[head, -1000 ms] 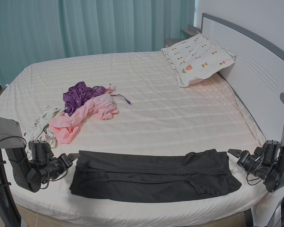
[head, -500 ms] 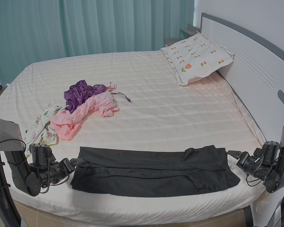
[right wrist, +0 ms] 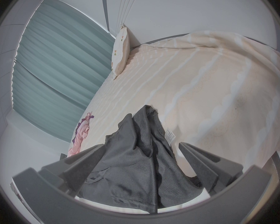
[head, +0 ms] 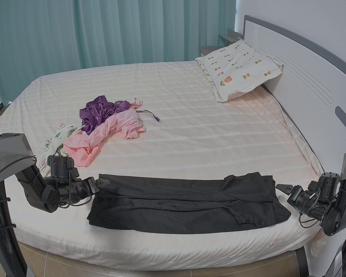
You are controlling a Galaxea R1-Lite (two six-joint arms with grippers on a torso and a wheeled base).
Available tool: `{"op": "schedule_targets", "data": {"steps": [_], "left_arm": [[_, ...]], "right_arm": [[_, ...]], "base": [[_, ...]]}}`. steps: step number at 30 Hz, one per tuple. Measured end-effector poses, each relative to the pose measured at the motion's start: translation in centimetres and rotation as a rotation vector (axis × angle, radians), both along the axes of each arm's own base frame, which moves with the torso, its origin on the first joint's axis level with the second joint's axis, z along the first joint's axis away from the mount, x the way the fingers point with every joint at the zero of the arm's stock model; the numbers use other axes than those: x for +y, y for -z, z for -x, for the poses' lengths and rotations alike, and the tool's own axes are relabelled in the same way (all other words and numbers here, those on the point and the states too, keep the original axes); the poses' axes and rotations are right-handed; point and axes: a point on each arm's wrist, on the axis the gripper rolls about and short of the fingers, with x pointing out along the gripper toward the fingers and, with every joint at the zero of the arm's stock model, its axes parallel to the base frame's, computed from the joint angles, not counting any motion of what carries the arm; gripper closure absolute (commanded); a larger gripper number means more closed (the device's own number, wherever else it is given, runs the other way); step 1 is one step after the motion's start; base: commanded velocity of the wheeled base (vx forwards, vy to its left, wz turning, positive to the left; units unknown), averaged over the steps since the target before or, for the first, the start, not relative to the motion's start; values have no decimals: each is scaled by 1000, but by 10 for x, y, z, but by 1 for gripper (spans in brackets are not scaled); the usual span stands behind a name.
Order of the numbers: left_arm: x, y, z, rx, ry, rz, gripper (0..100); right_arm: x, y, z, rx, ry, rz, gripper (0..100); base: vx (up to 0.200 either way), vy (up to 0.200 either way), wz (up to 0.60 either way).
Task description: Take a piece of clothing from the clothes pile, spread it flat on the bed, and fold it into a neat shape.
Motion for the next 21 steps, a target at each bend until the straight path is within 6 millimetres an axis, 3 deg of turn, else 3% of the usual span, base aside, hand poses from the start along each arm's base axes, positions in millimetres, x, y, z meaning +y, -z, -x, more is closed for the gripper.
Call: {"op": "schedule_targets", "data": {"steps": [10,19,20,21], "left_arm": [[-7,17,-26,-10,112,-64,0],[-10,25,-25,2,156,-41,0],[-10,25,-24,6,161,-37,100],[-10,25,-24,7,164,-36,100]], "right_arm": [[2,2,0,7,-5,0,0],[2,3,-2,8,-5,1,0],[2,3,-2,8,-5,1,0],[2,3,-2,8,-5,1,0]], "base": [[0,0,0],[0,0,0],[0,0,0],[0,0,0]]}}
